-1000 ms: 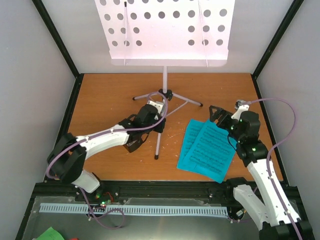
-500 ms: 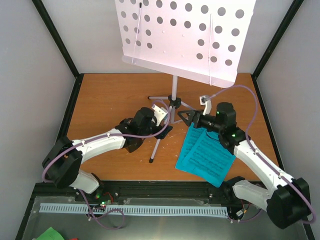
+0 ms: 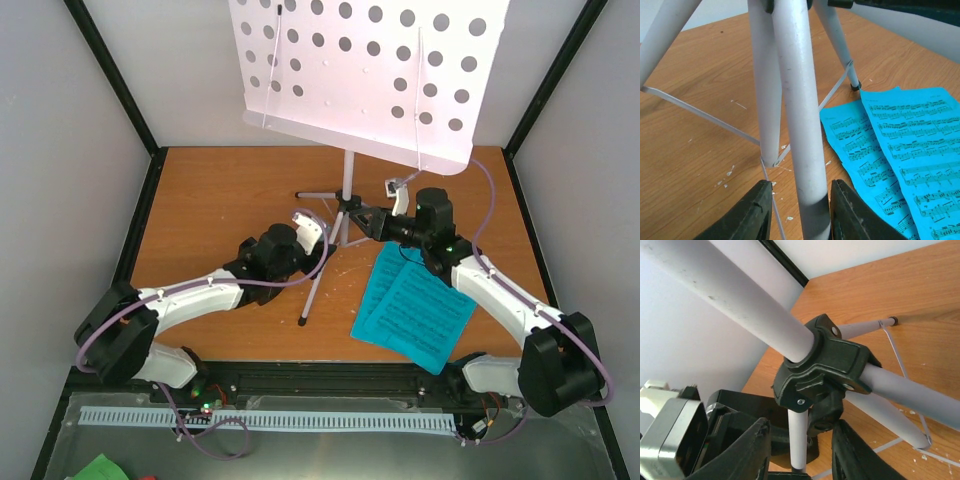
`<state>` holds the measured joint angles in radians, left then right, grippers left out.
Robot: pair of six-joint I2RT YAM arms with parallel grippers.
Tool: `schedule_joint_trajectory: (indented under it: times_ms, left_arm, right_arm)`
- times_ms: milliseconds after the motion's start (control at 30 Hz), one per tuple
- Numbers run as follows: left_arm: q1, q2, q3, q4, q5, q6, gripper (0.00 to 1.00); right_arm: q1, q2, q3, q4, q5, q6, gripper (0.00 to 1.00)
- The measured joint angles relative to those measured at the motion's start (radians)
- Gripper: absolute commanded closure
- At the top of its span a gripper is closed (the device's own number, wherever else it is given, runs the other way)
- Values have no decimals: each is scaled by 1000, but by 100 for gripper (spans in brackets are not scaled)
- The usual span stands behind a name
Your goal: Pack up the instrument practice props
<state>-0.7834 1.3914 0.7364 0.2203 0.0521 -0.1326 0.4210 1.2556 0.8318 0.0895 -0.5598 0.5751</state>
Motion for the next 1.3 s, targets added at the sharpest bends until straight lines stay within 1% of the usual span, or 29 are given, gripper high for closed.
schedule_joint_trajectory:
  times_ms: [33, 133, 267, 400, 467, 533, 633, 800, 967, 1000, 1033, 1100, 1233, 1300]
  left_arm:
    - [0, 1, -5, 11, 1, -2, 69]
    - [0, 5, -22, 55, 1, 0, 76]
    - [-2, 18, -36, 102, 3, 2, 88]
    - [0, 26, -43, 132, -2, -23, 95]
    - [0, 27, -49, 144, -2, -23, 96]
    - [1, 27, -56, 158, -2, -23, 97]
    - [1, 27, -63, 170, -3, -24, 97]
    - [5, 27, -63, 172, -8, -34, 99]
    - [5, 27, -63, 171, -2, -45, 100]
    - [5, 27, -63, 171, -1, -49, 100]
    - [5, 27, -63, 171, 1, -52, 100]
    - [6, 27, -62, 171, 4, -59, 100]
    - [7, 29, -62, 173, 9, -66, 100]
    - [8, 30, -62, 174, 10, -67, 99]
  right_arm:
    - [0, 3, 0, 0, 3, -2, 72]
    - [0, 7, 0, -3, 16, -22, 77]
    - [1, 8, 2, -11, 43, -65, 77]
    - [0, 8, 2, -12, 71, -102, 76]
    - [0, 8, 3, -12, 79, -118, 80]
    - [0, 11, 5, -10, 81, -136, 88]
    - [0, 22, 10, -5, 73, -164, 96]
    - [-1, 15, 18, -14, 82, -261, 97]
    - [11, -12, 18, -55, 123, -427, 97]
    - [18, -19, 18, -62, 137, -461, 96]
    - [27, -26, 19, -68, 152, -491, 90]
    - [39, -32, 26, -91, 181, -532, 69]
    - [42, -37, 32, -103, 218, -507, 55]
    - [42, -48, 21, -88, 217, -447, 52]
